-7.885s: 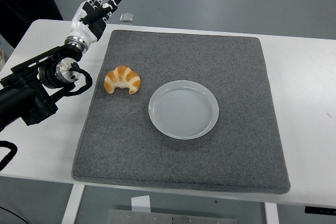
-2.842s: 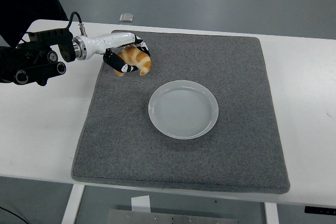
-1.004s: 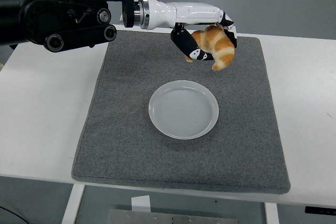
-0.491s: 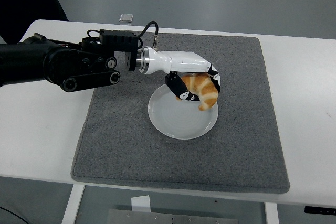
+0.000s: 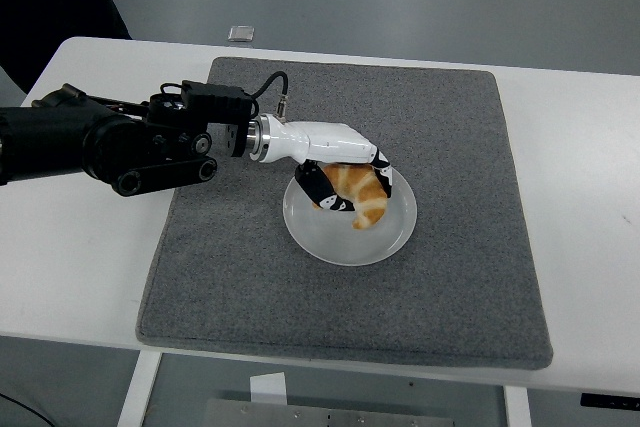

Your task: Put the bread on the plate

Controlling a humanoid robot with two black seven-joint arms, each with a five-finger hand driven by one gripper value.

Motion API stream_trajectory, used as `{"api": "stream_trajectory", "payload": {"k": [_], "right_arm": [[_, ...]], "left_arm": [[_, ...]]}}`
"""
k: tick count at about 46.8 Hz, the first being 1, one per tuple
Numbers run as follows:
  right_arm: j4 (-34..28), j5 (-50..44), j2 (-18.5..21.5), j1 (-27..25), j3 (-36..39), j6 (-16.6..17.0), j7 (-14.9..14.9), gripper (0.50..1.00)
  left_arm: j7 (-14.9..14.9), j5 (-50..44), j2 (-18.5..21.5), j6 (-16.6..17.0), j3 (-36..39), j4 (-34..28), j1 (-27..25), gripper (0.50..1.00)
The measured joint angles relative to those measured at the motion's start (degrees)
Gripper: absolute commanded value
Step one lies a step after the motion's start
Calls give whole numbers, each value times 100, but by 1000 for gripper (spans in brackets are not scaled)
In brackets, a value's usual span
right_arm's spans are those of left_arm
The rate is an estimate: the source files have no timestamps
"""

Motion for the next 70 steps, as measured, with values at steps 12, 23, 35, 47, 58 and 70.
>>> {"api": "stream_trajectory", "payload": {"k": [12, 23, 35, 47, 58, 70], "right_arm": [[0, 0, 0, 0, 0, 0, 0, 952], [0, 0, 0, 0, 0, 0, 1, 952], [0, 0, 0, -2, 0, 0, 0, 952], [0, 0, 0, 0, 0, 1, 1, 952], [0, 0, 0, 0, 0, 2, 0, 952], [0, 0, 0, 0, 0, 2, 0, 954]], "left_arm": [[0, 75, -35, 23, -1, 156, 108, 500], [9, 85, -161, 23, 29, 196, 189, 500], [9, 127, -192, 23, 71, 276, 207, 500], [22, 127, -196, 53, 93, 322, 282, 500], [34, 129, -200, 221, 104, 364, 294, 529], [29, 97, -201, 319, 101, 365, 285, 891]]}}
